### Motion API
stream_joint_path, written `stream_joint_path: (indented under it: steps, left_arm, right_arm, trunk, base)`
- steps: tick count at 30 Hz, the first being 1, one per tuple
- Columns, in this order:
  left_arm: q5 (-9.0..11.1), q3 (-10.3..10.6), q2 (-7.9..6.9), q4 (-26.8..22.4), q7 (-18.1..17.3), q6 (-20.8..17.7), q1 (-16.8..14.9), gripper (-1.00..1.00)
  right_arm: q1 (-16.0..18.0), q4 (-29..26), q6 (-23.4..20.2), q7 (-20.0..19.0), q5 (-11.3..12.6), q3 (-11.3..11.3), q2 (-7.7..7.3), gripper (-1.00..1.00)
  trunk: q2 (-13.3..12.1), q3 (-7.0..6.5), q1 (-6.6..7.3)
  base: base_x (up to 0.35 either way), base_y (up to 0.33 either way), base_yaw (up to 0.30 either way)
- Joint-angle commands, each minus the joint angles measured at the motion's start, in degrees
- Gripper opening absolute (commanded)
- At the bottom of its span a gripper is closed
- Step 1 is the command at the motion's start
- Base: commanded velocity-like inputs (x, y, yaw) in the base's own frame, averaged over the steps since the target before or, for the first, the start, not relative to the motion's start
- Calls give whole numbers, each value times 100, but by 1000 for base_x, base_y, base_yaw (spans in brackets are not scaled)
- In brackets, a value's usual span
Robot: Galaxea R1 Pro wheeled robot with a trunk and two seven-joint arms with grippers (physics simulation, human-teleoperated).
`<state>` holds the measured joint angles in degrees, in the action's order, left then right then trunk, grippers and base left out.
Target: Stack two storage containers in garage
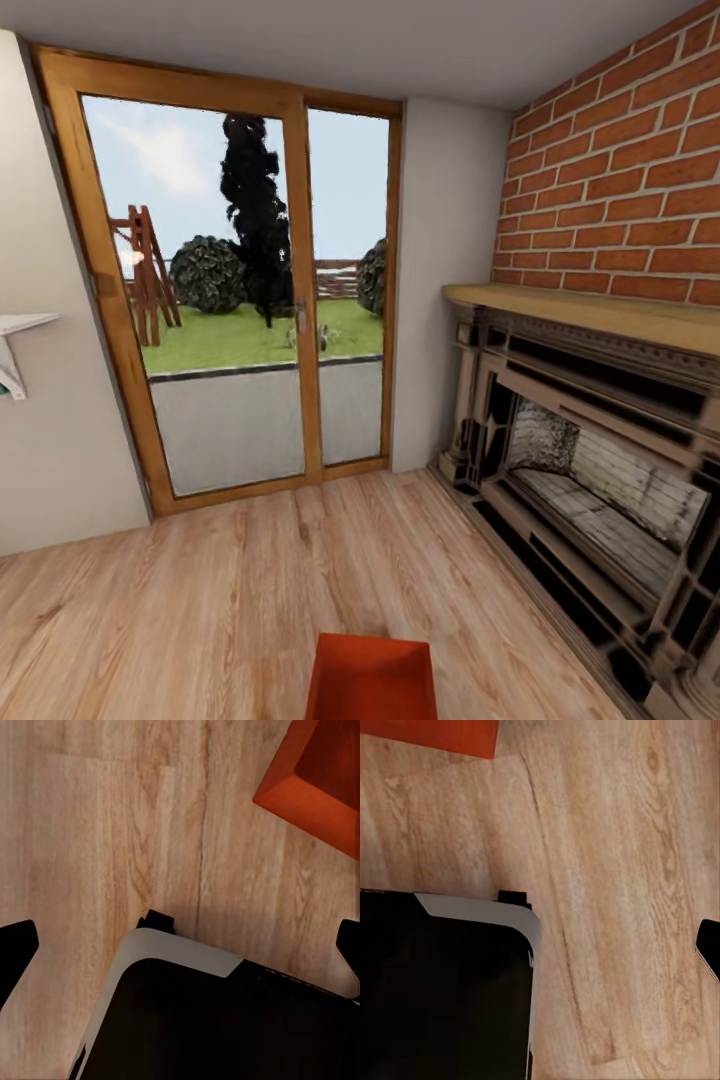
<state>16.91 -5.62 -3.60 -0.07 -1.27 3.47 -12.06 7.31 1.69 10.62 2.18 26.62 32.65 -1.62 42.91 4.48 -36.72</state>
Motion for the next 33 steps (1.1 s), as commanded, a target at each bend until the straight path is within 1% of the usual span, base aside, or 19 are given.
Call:
stream_joint_path:
  steps: [1,5,8,14,26,33]
  left_arm:
    - [5,-44,0,7,-13,28,-4,100]
    - [5,-44,0,7,-13,43,-4,100]
    - [5,-44,-5,6,-13,51,-4,100]
    - [5,-44,-9,4,-13,56,-5,100]
    - [14,-44,-9,-2,-13,66,-3,100]
    - [12,-44,-9,-2,-13,66,-5,100]
  right_arm:
    - [7,16,32,2,44,45,4,100]
    - [7,16,36,2,43,41,4,100]
    - [7,16,36,2,37,38,4,100]
    - [7,16,38,2,38,29,4,100]
    - [7,16,39,3,45,38,4,100]
    - [7,16,36,2,41,35,4,100]
  trunk:
    - [6,9,-4]
    - [6,9,-4]
    - [6,9,-4]
    - [6,9,-4]
    - [6,9,-4]
    - [6,9,-4]
  base:
    - [309,0,0]
    - [284,0,-4]
    - [130,0,-90]
    - [22,0,-125]
    - [0,0,-6]
    - [0,0,-70]
